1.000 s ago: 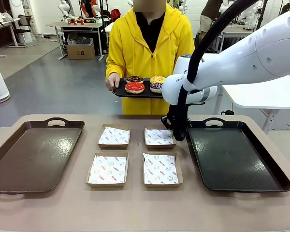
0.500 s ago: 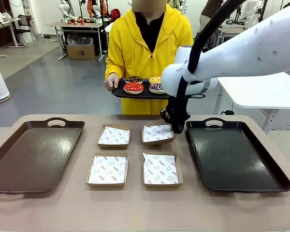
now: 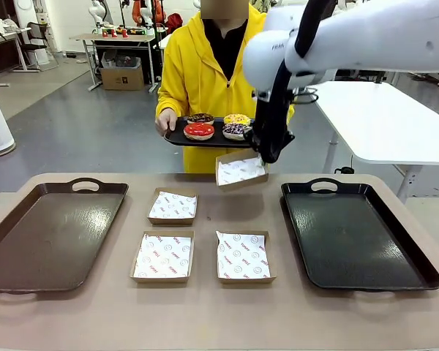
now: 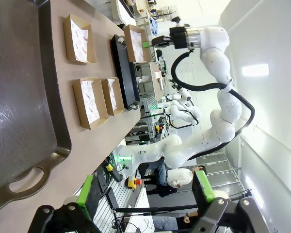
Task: Individually package the donuts and arrange them on the tray.
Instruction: Pick up one Paper togo box, then place the picked Paper togo box on the Handle tray while simultaneously picking up another Paper togo box from the table with the other hand.
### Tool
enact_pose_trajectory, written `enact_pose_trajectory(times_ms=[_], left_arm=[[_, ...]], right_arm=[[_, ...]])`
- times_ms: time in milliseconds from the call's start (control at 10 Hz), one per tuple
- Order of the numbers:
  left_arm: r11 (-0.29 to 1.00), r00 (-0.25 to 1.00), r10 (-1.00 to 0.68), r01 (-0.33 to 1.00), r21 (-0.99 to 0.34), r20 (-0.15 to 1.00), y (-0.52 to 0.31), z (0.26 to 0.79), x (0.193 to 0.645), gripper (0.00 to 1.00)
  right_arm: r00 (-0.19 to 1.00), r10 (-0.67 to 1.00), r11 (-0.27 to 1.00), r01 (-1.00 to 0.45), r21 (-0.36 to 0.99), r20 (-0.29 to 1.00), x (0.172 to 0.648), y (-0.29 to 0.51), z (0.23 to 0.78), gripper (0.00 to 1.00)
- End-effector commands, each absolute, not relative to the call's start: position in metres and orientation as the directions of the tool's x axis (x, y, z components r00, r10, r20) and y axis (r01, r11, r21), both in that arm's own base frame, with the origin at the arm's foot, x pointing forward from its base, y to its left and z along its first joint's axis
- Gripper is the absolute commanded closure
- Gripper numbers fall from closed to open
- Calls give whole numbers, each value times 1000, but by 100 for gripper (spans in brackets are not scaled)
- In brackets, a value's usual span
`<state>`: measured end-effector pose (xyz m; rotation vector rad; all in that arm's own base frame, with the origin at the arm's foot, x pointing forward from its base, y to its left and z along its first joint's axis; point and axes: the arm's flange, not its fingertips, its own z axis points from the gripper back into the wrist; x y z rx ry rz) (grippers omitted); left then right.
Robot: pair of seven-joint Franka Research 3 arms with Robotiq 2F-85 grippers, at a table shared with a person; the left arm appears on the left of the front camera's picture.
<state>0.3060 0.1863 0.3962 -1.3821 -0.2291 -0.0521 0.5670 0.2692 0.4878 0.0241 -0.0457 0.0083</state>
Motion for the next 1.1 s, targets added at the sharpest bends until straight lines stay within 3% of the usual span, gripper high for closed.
enact_pose_trajectory(times_ms=[0, 1000], left_arm=[[183, 974, 104, 180, -967, 201, 187, 397, 304, 0], [183, 974, 104, 180, -967, 201, 187, 397, 304, 0]], right_arm=[[997, -28, 1000, 29, -8, 74, 570, 278, 509, 100], [997, -4, 1000, 2, 26, 81, 568, 273, 526, 100]])
